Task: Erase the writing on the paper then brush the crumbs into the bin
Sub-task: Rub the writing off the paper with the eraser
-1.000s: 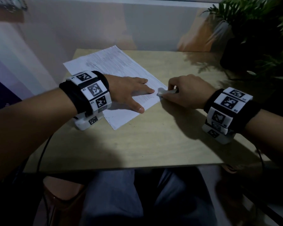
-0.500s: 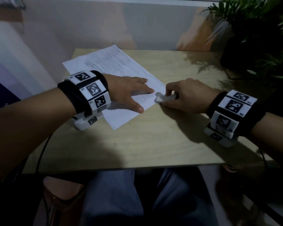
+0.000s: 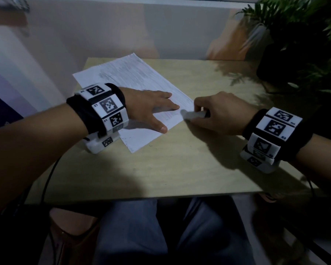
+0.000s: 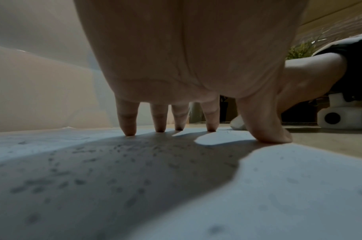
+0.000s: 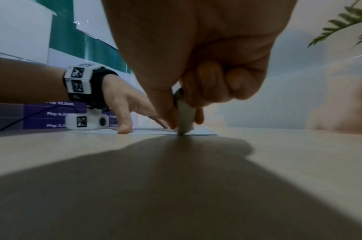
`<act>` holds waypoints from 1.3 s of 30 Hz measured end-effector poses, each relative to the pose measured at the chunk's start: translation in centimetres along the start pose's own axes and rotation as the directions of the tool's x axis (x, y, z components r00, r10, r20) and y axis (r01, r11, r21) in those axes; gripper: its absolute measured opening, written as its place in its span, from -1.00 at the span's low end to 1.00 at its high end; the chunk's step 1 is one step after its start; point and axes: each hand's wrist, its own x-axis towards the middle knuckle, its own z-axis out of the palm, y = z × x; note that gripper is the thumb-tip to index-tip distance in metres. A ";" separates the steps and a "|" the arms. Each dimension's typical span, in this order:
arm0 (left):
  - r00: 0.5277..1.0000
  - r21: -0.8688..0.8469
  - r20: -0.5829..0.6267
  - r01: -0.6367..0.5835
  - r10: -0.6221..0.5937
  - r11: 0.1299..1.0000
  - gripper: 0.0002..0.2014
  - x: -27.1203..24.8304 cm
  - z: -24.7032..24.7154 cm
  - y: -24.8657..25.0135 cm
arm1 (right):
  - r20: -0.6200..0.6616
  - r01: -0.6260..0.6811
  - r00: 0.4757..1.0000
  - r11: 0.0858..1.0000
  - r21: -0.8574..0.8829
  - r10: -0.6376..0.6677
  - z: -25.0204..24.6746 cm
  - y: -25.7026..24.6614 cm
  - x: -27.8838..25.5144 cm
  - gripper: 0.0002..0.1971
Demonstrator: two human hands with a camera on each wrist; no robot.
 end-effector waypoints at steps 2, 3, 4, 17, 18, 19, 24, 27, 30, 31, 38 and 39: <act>1.000 -0.001 0.001 -0.001 0.001 1.000 -0.12 0.0 -0.1 0.0 | 0.075 0.023 0.997 0.997 0.072 -0.029 -0.2 -0.4 -0.3 -0.47; 1.000 -0.003 0.002 0.000 0.000 1.000 -0.12 0.0 -0.1 0.0 | 0.079 0.001 0.997 0.997 0.074 -0.007 -0.2 -0.1 -0.1 -0.47; 1.000 -0.004 0.003 0.002 -0.002 1.000 -0.12 0.0 -0.1 0.0 | 0.062 -0.038 0.997 0.998 0.053 0.035 -0.1 0.4 0.2 -0.48; 1.000 0.016 0.004 0.000 0.000 1.000 -0.10 0.2 0.1 -0.2 | -0.037 -0.130 0.991 0.991 0.027 0.131 0.1 1.0 1.1 -0.54; 1.000 0.019 0.004 -0.003 0.002 1.000 -0.10 0.1 0.1 -0.3 | -0.065 -0.161 0.985 0.987 -0.003 0.161 0.1 1.1 1.2 -0.57; 1.000 0.029 0.004 -0.007 0.007 1.000 -0.10 0.0 0.2 -0.3 | -0.091 -0.172 0.981 0.985 -0.016 0.170 0.2 1.0 1.3 -0.59; 0.993 0.075 -0.115 -0.031 0.040 0.997 -0.27 -0.1 0.2 0.2 | 0.006 0.013 1.000 0.981 0.194 -0.015 0.0 -0.5 0.8 -0.55; 0.989 0.162 -0.148 0.000 0.025 0.987 -0.22 0.1 0.3 0.3 | 0.059 0.001 0.998 0.982 0.190 -0.012 -0.1 -0.6 1.1 -0.63; 0.991 0.172 -0.135 0.018 0.005 0.985 -0.24 0.3 0.3 0.3 | -0.029 -0.065 0.997 0.992 0.111 0.069 0.1 0.2 1.8 -0.62; 0.991 0.168 -0.133 0.019 0.004 0.986 -0.25 0.3 0.2 0.3 | -0.039 -0.044 0.998 0.994 0.101 0.048 0.3 -0.1 1.7 -0.65; 0.989 0.160 -0.146 0.019 0.004 0.987 -0.26 0.3 0.5 0.4 | 0.012 -0.087 0.996 0.991 0.103 0.086 0.0 0.3 2.2 -0.63; 0.989 0.160 -0.145 0.024 0.000 0.987 -0.25 0.3 0.5 0.4 | -0.015 -0.139 0.990 0.990 0.038 0.139 0.1 0.7 2.4 -0.64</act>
